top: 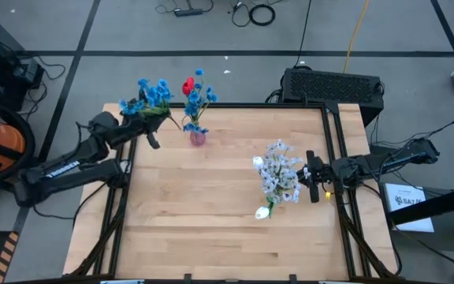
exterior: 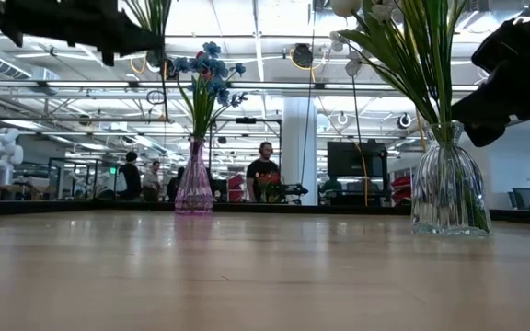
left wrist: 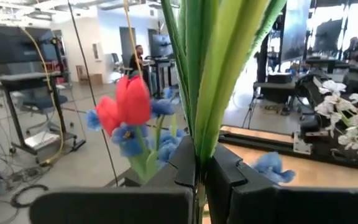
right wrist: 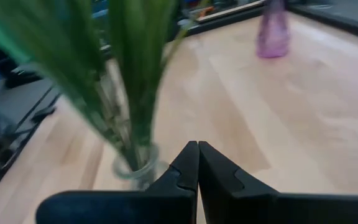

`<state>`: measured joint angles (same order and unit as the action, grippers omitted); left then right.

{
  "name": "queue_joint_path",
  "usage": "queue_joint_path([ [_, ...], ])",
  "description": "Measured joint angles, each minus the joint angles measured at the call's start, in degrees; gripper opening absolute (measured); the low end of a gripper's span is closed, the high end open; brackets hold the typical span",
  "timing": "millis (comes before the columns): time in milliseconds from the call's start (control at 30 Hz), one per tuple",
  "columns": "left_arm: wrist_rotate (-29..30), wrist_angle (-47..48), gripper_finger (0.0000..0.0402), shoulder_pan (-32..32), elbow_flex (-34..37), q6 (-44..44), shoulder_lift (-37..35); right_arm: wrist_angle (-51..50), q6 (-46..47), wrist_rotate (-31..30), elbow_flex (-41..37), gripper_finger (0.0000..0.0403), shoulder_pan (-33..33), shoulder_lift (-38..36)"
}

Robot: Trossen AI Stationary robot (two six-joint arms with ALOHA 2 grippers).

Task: Sort flowers into vase by color
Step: Put the blue flowers into the pink vase

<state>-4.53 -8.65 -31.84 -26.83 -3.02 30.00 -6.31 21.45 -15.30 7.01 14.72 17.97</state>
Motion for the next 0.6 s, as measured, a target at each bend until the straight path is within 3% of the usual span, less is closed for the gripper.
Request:
queue_joint_path([
  [200,-9.50,-6.63,0.0013,-8.76,2.99,3.71,1.36,-0.19,-1.19,2.54,0.00,0.0000,0.02,-0.01],
  [400,-16.76,-13.28,0.0013,-12.34,3.19,5.74,6.53,-2.60,-1.32,2.13,0.00,0.0000,0.02,0.00],
  [600,-17.88,-18.90,0.0013,-12.50,3.19,5.72,14.02,-2.58,-1.15,1.93,0.00,0.0000,0.02,0.01],
])
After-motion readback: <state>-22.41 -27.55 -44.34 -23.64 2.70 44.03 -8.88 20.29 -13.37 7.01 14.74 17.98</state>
